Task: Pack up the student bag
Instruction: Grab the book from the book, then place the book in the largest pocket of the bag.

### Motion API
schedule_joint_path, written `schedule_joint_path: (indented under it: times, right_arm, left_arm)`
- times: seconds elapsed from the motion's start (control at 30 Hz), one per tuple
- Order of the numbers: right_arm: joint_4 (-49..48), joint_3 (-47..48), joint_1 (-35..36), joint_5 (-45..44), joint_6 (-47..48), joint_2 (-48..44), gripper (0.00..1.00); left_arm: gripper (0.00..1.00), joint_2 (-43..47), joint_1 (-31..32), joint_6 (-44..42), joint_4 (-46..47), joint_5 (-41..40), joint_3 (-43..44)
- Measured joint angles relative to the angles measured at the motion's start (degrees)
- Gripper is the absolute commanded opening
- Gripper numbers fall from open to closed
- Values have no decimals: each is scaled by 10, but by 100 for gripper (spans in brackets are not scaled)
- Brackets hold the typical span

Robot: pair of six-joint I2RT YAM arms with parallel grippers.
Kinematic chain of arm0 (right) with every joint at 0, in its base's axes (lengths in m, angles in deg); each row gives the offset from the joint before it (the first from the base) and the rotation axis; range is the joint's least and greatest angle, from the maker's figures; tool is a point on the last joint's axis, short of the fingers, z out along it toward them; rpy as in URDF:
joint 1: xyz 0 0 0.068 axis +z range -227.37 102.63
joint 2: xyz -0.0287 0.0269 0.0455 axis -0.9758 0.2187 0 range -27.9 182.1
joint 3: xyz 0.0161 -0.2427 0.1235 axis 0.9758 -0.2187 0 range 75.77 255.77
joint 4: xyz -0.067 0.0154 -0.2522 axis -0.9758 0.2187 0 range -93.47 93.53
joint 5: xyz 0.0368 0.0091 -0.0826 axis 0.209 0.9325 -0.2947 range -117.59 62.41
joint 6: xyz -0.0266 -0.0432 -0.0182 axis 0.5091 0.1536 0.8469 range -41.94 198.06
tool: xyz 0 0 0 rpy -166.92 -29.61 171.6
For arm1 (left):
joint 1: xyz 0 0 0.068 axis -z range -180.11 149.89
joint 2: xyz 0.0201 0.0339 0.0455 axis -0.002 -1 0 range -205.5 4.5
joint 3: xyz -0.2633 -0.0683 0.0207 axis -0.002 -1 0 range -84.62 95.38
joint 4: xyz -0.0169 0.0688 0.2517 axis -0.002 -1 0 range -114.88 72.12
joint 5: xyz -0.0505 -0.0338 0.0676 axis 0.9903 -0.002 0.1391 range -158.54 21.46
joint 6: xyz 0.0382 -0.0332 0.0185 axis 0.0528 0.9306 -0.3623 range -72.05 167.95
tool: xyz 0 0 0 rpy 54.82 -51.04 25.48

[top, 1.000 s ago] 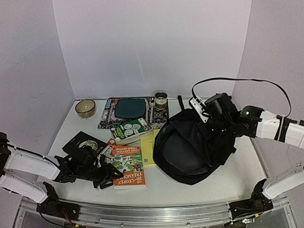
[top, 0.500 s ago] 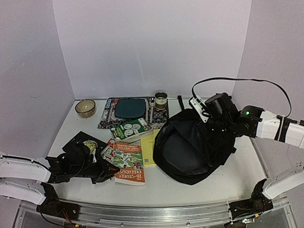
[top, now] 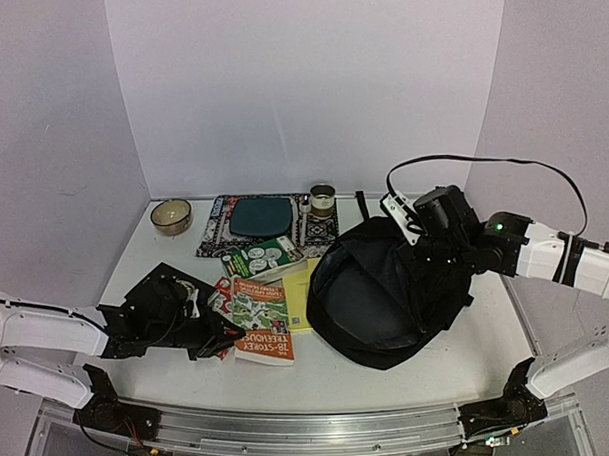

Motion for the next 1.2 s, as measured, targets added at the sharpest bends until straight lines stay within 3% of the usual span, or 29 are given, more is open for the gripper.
schedule_joint_path:
  times: [0.23,0.5,0.83,1.2]
  right_arm:
    - [0,-1,0,6,20,-10,0]
    - [0,0,0,33,52,-12,0]
    - [14,39,0,84,98,-15,0]
    - [29,70,-3,145,127,-26,0]
  left_arm:
    - [0,87,1,-40,-56,-5,27]
    - [0,101,2,-98,-97,11,128]
    - [0,-53,22,-157,-96,108,254]
    - [0,-153,26,-169,-96,179,286]
